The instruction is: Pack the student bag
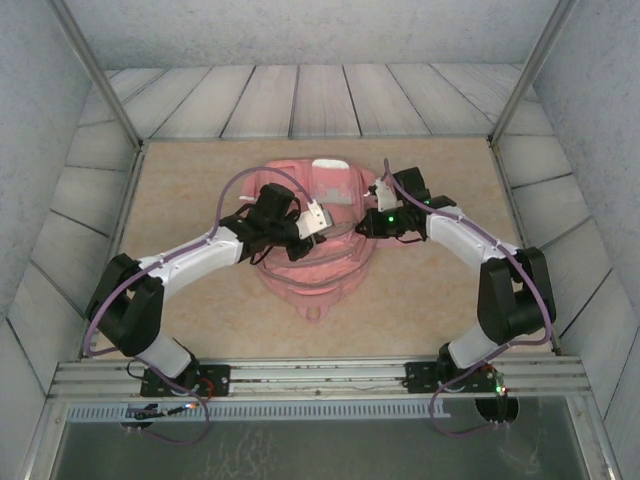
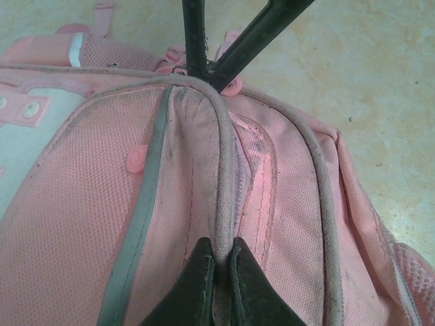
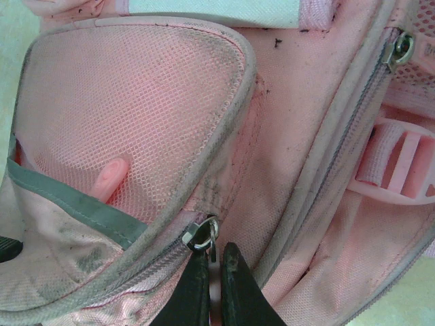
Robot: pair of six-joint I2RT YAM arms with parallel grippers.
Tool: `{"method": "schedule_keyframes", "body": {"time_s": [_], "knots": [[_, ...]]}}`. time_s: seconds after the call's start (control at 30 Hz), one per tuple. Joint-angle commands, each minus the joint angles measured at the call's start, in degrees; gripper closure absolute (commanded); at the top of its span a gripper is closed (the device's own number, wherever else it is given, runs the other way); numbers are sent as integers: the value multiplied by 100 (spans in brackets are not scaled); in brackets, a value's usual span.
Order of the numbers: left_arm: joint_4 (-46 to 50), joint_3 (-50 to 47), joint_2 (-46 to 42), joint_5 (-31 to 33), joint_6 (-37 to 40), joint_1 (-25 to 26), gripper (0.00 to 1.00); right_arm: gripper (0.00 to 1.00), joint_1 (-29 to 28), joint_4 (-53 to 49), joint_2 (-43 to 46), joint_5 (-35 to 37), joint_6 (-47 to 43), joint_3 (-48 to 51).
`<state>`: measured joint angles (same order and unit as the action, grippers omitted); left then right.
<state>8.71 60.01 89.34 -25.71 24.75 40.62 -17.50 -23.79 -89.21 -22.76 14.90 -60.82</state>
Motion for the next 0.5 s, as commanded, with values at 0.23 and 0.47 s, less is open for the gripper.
{"method": "schedule_keyframes", "body": {"time_s": [0.23, 0.47], "knots": [[473, -112, -292, -510, -50, -19, 96, 100, 425, 362, -235, 1283, -80, -13], [544, -134, -303, -532, -74, -19, 96, 94, 422, 456, -197, 567, -335, -62]]}}
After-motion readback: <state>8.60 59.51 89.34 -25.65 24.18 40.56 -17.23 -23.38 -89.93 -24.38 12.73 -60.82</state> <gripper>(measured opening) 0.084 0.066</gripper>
